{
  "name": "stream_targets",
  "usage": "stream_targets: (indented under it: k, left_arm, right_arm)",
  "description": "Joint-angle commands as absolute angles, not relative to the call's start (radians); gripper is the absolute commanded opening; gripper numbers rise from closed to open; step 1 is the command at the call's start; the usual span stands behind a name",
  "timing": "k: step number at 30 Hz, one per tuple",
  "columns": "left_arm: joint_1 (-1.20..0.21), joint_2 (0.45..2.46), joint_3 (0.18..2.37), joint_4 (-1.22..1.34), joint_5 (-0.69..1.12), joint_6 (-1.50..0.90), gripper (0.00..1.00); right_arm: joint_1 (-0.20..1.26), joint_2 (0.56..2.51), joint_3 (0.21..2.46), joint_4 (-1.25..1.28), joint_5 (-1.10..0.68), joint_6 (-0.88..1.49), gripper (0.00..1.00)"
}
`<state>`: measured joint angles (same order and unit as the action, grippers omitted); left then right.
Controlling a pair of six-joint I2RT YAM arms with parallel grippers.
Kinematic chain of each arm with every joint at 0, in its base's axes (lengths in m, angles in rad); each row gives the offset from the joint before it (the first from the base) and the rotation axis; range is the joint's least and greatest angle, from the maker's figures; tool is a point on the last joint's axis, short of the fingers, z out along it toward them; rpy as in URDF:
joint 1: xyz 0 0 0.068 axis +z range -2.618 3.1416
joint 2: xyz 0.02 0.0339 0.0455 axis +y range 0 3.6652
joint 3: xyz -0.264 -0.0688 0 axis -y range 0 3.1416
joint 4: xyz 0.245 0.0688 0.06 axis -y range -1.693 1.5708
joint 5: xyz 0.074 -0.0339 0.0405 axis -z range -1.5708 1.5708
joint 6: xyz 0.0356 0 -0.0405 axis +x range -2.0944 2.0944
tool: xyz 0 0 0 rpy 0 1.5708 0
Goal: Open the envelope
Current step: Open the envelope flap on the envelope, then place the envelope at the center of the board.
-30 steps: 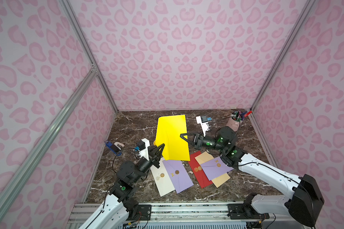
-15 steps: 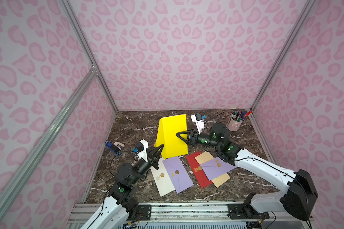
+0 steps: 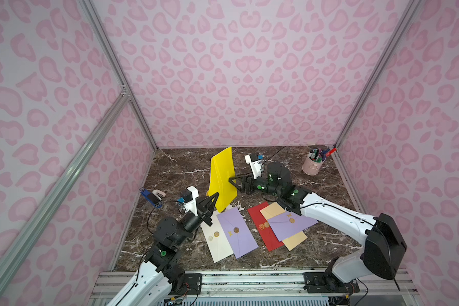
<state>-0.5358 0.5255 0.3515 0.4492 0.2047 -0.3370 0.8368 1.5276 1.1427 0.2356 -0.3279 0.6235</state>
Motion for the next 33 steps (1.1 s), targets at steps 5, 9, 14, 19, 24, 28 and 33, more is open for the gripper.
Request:
stream_targets:
  k: [5, 9, 14, 19, 24, 28, 33]
  left_arm:
    - [-0.536, 0.542, 0.375, 0.486, 0.208, -0.328, 0.04]
    - [-0.534, 0.592, 0.415, 0.390, 0.130, -0.319, 0.04]
    - [-0.502, 0.713, 0.498, 0.324, 0.103, -0.313, 0.04]
    - [-0.371, 0.911, 0.673, 0.215, 0.202, -0.302, 0.04]
    - [-0.220, 1.189, 0.907, 0.095, 0.412, -0.265, 0.04]
    - [-0.152, 1.391, 1.103, 0.000, 0.525, -0.202, 0.04]
    - [-0.110, 1.580, 1.317, -0.188, 0.469, -0.055, 0.05]
  right_arm:
    - [0.854, 1.576, 1.188, 0.236, -0.317, 0.598, 0.59]
    - [0.854, 1.533, 1.181, 0.155, -0.160, 0.556, 0.59]
    - [0.850, 1.463, 1.162, 0.030, 0.058, 0.520, 0.59]
    - [0.850, 1.368, 1.094, 0.021, 0.164, 0.501, 0.59]
    - [0.840, 1.280, 1.032, 0.028, 0.213, 0.468, 0.59]
    - [0.815, 1.236, 0.999, 0.013, 0.209, 0.452, 0.59]
    - [0.776, 1.168, 0.928, 0.015, 0.196, 0.456, 0.59]
